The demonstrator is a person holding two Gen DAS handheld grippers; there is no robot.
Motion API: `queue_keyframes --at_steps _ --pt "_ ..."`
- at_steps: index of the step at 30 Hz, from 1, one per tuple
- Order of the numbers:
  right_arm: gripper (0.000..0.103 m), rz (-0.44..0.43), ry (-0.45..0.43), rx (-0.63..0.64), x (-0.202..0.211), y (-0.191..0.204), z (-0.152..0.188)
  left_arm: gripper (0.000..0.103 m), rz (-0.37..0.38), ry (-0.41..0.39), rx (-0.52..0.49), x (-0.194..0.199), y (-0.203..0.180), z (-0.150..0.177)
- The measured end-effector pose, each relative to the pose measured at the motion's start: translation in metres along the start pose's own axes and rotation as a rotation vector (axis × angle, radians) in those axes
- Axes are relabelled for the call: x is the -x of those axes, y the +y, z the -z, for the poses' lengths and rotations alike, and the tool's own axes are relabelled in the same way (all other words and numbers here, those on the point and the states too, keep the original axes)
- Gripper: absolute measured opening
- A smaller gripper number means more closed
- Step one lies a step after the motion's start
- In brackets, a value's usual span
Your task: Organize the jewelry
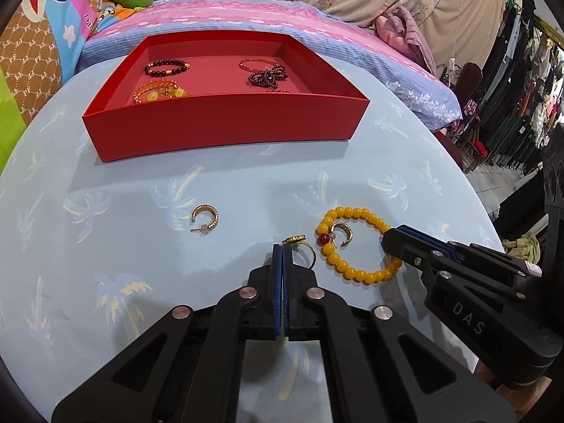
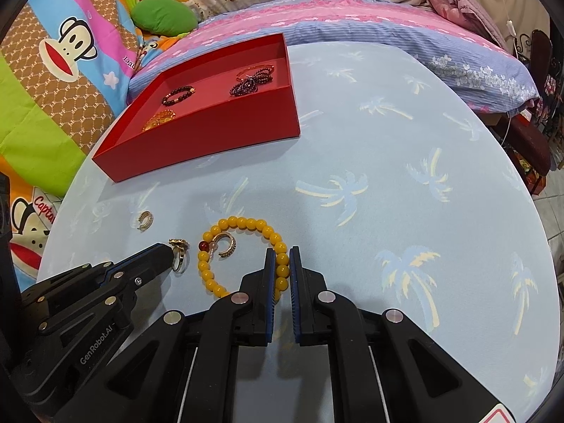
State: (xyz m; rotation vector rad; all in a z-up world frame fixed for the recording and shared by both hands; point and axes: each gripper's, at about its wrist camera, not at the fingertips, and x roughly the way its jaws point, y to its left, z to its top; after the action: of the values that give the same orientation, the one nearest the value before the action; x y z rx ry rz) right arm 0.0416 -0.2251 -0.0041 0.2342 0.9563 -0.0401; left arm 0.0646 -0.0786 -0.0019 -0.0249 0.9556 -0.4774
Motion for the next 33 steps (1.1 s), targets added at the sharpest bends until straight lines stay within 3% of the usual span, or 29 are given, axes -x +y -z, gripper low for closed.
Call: queue_keyframes --at_steps 7,12,20,23,33 --pt "0.007 0.001 -0.004 -0.005 0.003 -0.001 0.002 0.002 0.007 -0.014 0.004 0.008 -0.002 0.000" --pt "0.007 0.000 -0.004 -0.010 0.004 -0.003 0.002 0.029 0.000 -0.030 -0.014 0.010 -0.010 -0.001" --pt "0.007 -0.004 0.001 -0.011 0.002 -0.004 0.002 0.027 -0.026 -0.020 -0.044 -0.006 -0.017 -0.003" --pt "0.007 -0.007 0.002 -0.012 0.001 -0.004 0.002 0.019 -0.024 -0.021 -0.052 -0.006 -0.017 -0.003" --pt "0.007 -0.031 -0.037 -0.006 0.017 -0.003 -0.006 0.019 -0.008 -0.036 -0.032 0.010 -0.011 -0.007"
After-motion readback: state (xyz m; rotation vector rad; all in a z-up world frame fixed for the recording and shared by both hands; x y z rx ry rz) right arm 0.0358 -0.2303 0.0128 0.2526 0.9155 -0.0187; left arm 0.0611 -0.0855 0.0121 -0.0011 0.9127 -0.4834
